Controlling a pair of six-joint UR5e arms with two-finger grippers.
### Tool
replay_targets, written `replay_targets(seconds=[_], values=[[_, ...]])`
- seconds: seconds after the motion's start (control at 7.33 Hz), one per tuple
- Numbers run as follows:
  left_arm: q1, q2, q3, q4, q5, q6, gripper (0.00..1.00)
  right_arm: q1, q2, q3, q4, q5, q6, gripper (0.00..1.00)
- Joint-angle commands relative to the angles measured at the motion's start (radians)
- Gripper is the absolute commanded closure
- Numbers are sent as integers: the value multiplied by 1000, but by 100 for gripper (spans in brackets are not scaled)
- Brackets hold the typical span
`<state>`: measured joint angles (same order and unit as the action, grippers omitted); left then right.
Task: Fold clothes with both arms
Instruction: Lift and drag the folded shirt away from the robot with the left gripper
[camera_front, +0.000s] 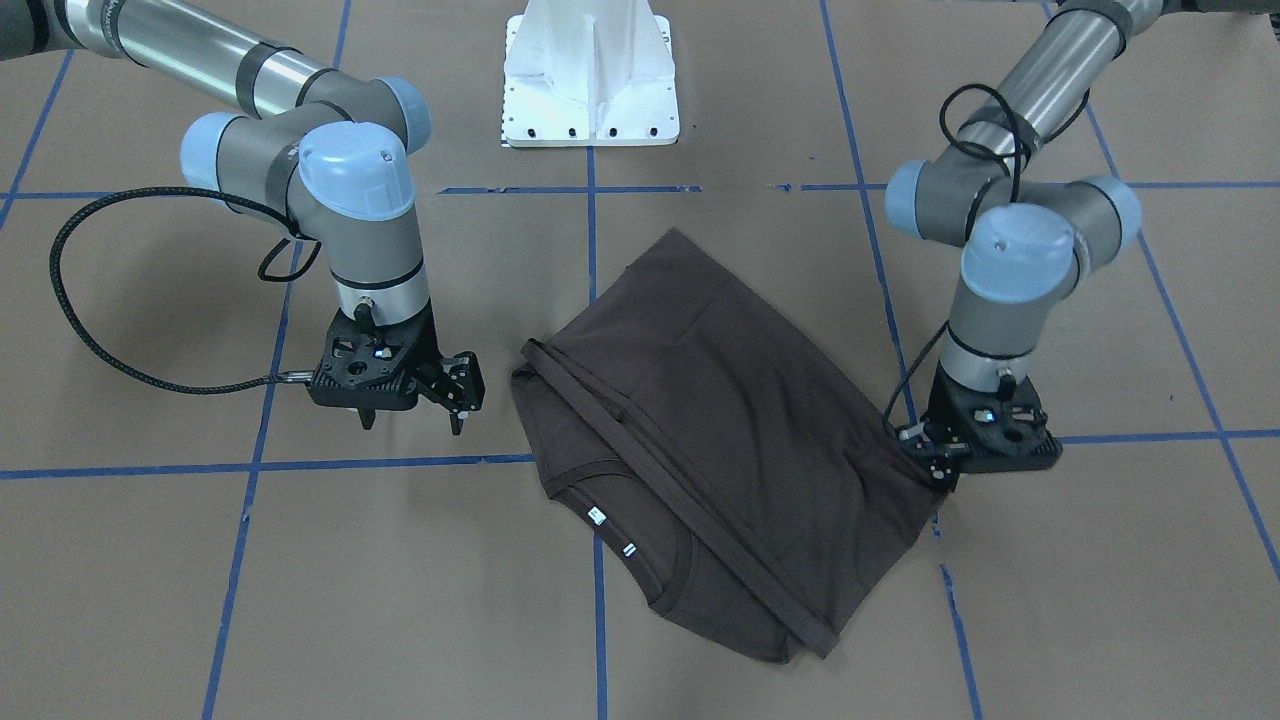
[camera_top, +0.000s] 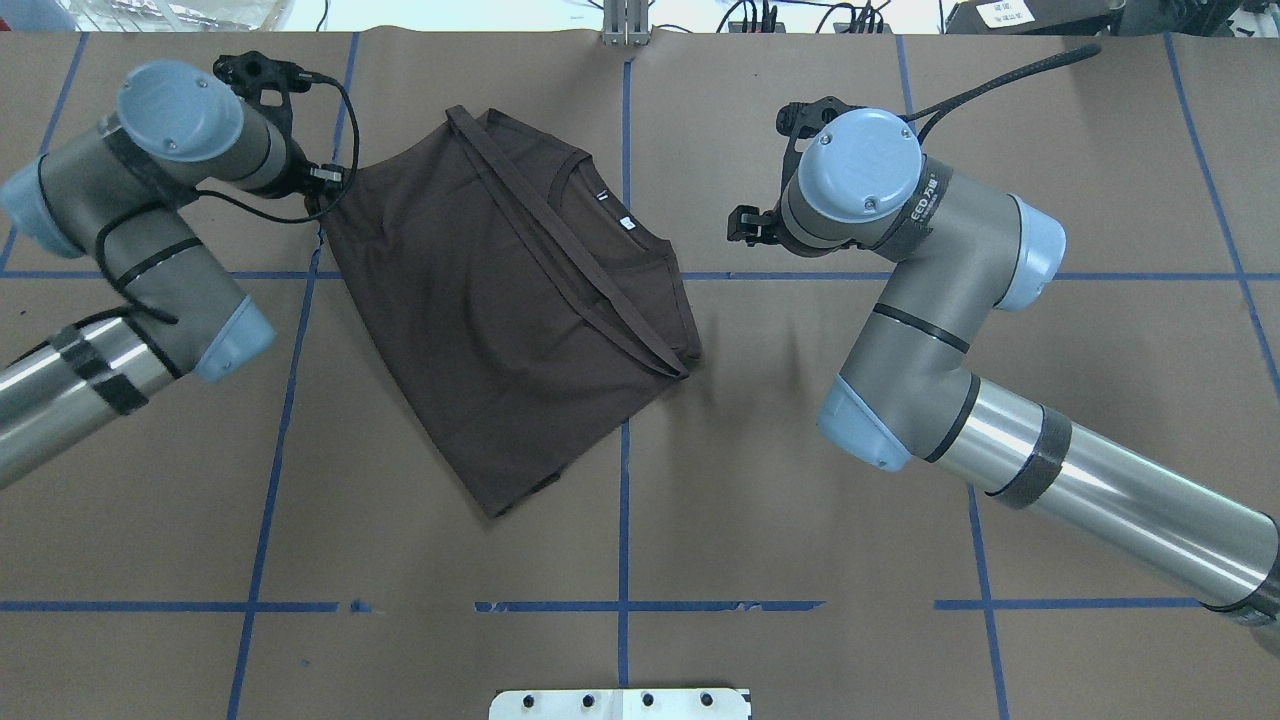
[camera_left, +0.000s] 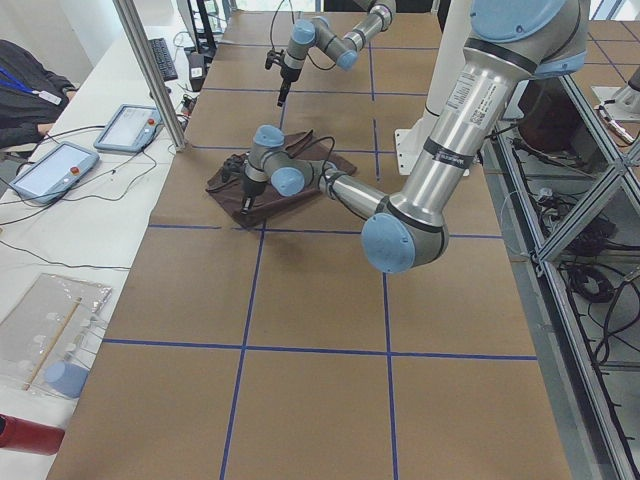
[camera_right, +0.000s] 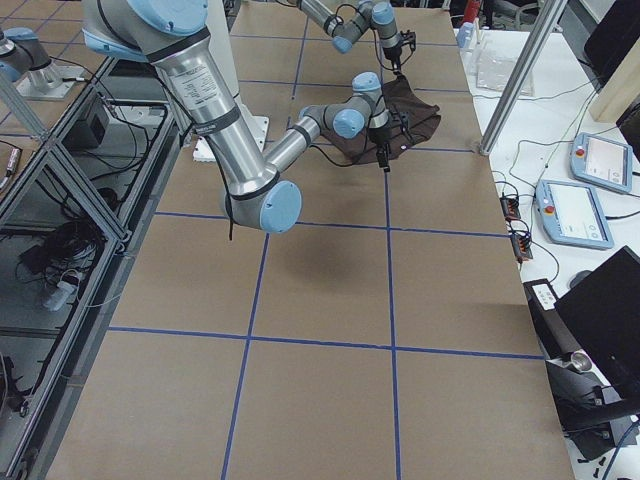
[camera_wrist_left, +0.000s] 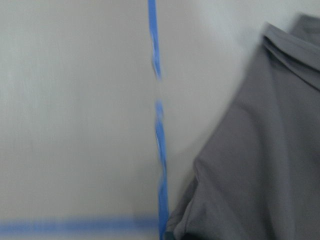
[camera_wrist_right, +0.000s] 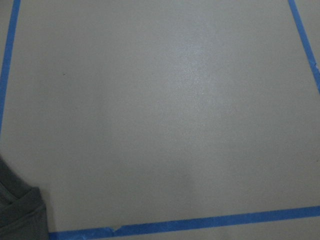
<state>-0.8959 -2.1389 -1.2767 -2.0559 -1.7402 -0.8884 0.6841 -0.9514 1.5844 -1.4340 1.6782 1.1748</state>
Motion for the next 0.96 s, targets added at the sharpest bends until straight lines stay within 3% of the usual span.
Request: replay_targets(seconds=[0.0,0.14,0.27,0.55,0.68,0.82], values=[[-81,-183,332,-183,11,81,100,0,0,12,0,1,0,0],[-92,-176,330,-188,11,113,100,0,0,14,0,2,0,0],[-93,-135,303,-199,7,158,1,-3,2,14,0,3,2,0],[-98,-46,148,-225,-71,210,0,-12,46,2,-2,0,63,0],[-101,-15,107,-228,-152,210,0,-18,101,-48,-3,-2,131,2],[-103,20,52,-228,-163,210,0,-29,184,-137,0,-8,176,10]])
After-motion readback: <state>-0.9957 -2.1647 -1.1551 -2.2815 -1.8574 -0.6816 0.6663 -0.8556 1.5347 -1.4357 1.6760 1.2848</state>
